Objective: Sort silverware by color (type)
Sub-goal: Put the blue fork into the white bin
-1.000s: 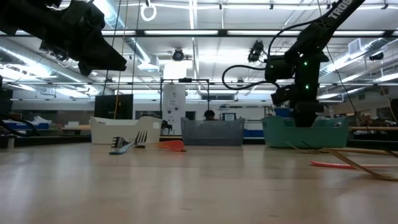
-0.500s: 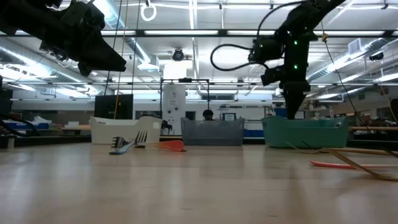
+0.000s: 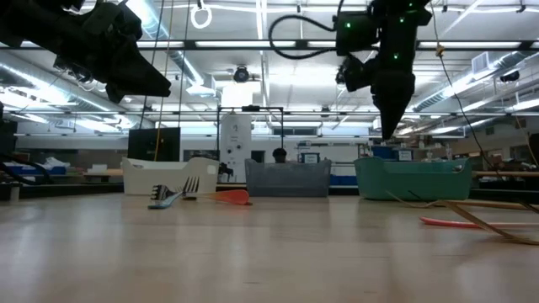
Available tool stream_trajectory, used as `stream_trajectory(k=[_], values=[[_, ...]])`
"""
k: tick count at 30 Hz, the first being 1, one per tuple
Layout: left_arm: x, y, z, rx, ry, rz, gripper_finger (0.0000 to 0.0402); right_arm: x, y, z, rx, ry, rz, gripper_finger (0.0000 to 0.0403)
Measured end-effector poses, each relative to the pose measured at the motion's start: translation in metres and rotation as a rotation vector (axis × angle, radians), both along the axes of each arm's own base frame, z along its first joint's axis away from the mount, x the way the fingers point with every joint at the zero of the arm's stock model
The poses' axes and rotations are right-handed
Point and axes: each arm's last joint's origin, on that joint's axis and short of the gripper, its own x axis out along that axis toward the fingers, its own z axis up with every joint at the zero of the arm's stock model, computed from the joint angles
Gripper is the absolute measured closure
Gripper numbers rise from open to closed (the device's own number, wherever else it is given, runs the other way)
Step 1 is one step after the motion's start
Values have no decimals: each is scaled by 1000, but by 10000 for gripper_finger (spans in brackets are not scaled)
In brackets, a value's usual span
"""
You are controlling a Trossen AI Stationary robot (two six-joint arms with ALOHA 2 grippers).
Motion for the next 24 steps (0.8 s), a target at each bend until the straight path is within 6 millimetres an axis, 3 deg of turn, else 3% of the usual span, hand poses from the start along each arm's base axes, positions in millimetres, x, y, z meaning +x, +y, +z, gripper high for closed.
stream_trajectory(k=[6,11,24], values=[[0,0,0,0,0,0,276,7,32,-2,36,-14,27,289],[0,0,0,0,0,0,276,3,55,-18,53,29,62,289],[0,0,0,-1,-1,-1,276,-15,81,-59,100,102,11,291]])
